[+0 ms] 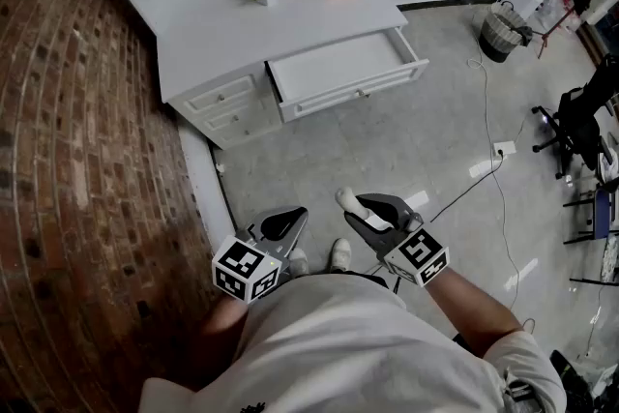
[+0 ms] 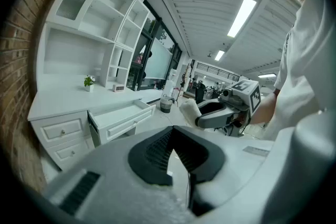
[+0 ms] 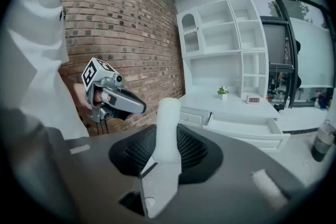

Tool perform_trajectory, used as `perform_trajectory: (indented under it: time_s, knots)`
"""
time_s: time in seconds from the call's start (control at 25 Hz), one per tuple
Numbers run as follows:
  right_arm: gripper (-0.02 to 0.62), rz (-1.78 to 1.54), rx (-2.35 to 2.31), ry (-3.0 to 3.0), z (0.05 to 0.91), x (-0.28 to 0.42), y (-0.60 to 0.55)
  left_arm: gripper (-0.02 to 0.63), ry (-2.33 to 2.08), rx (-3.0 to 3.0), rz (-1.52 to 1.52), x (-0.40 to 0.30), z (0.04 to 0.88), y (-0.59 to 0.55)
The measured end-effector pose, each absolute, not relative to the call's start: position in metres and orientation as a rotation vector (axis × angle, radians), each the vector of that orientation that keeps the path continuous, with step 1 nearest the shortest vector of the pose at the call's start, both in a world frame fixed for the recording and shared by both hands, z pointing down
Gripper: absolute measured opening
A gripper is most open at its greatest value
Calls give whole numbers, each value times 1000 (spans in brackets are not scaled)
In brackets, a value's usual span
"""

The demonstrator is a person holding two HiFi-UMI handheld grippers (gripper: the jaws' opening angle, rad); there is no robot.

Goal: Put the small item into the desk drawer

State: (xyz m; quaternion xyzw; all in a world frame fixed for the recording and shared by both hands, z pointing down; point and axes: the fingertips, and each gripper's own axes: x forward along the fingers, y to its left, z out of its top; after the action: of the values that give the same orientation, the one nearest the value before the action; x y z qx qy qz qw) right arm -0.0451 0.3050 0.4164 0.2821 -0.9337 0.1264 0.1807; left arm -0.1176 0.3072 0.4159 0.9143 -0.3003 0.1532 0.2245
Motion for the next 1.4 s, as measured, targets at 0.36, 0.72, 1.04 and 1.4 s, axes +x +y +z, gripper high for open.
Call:
perform_trajectory:
  time_s: [0.36,0.72,1.04,1.4]
  knots:
    - [135,359,808,-2653,416,-23,302,6,-839,2518,453,-100,416,314]
    - [135,406,828,-2667,417,4,287,6,-846,2524,456,-77,412,313]
    - [135,361,844,-2669,419,44,265,6,-873,2537,461,-44,411,310]
    - [135,379,906,-2670,427,68,240,6,-827,2561,500,-12,420,304]
